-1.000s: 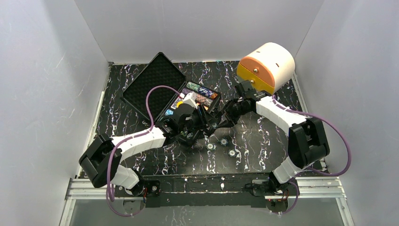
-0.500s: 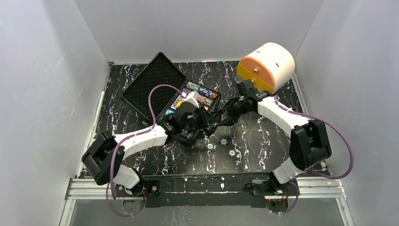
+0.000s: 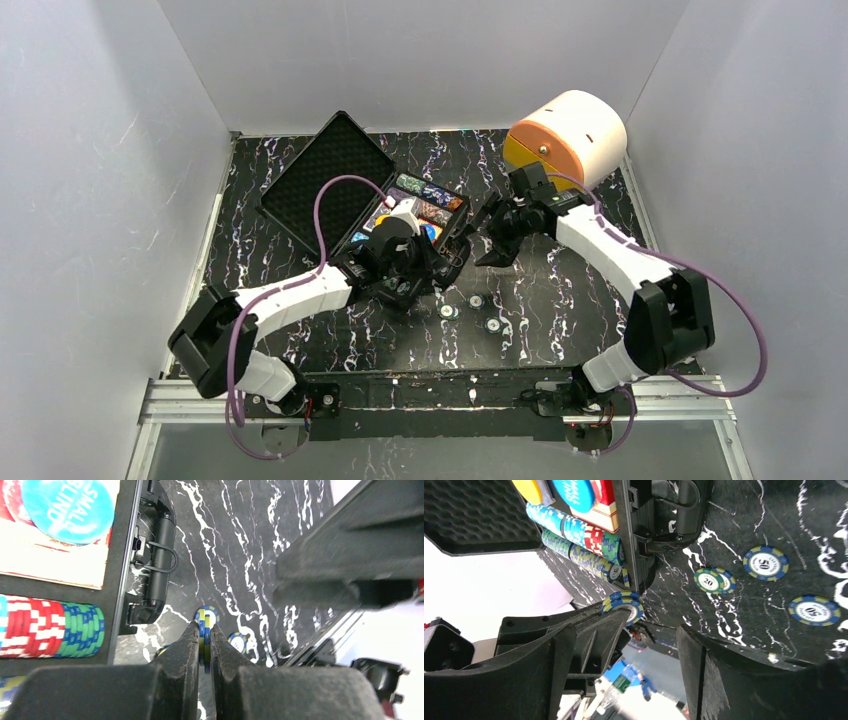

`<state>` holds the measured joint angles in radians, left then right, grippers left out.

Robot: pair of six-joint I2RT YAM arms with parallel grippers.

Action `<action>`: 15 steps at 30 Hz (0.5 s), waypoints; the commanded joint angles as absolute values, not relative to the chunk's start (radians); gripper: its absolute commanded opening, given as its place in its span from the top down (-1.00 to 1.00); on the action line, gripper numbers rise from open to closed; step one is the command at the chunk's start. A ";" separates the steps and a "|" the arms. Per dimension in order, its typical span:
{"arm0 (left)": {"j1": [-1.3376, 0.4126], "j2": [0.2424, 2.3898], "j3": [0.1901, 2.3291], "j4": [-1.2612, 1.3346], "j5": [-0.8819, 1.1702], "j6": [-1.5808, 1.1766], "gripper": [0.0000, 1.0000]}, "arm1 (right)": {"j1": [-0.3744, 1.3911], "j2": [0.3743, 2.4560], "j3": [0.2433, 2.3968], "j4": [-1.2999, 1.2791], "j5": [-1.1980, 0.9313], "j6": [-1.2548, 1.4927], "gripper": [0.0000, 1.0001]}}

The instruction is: Pack up texas hold em set

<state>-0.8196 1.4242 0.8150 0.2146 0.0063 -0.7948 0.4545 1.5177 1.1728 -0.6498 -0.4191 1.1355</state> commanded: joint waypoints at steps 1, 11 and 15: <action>-0.815 1.310 0.824 0.102 0.069 -0.547 1.00 | 0.456 1.401 1.148 -0.643 -0.272 1.005 -0.64; -0.815 1.330 0.796 -0.109 0.016 -0.373 1.00 | 0.457 1.140 0.774 -0.379 -0.185 0.935 -0.59; -0.815 1.315 0.791 -0.128 -0.054 -0.364 1.00 | 0.456 1.046 0.727 -0.386 -0.185 0.942 -0.57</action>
